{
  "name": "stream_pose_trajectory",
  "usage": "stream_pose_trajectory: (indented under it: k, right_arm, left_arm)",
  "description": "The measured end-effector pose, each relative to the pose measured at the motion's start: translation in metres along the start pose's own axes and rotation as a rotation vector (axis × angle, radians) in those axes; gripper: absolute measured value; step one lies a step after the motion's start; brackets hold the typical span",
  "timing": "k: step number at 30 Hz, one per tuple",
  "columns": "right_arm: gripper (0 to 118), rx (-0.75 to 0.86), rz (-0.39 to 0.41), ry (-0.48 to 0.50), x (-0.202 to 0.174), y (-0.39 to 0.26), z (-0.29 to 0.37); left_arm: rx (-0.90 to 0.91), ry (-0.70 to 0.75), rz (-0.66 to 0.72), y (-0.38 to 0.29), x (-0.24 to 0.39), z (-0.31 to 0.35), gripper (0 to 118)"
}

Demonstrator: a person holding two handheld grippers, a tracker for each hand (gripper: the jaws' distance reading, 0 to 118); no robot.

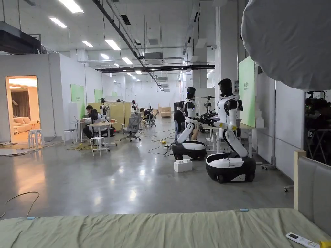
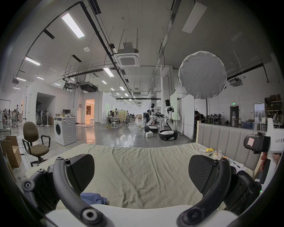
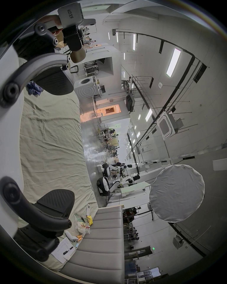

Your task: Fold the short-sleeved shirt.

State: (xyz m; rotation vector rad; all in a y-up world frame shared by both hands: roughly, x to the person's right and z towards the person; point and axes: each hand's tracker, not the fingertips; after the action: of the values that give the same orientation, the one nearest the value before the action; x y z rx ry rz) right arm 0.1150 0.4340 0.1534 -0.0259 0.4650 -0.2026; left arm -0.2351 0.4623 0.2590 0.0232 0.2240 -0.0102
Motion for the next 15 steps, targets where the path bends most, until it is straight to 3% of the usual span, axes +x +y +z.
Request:
stream_pose_trajectory:
  k: [8,12,15]
  right_arm:
    - [118,0.010,0.046,0.015,-0.005,0.001,-0.001]
    - [118,0.001,-0.043,0.040,-0.001,0.005,-0.001]
    - [118,-0.061,-0.080,-0.010,-0.004,0.015,-0.007]
  left_arm:
    - [0.001,-0.002,0.007,0.002,-0.001,0.003,118]
    - [0.004,-0.004,0.006,0.003,-0.001,0.005,118]
    - [0.006,-0.009,0.008,0.005,-0.001,0.005,118]
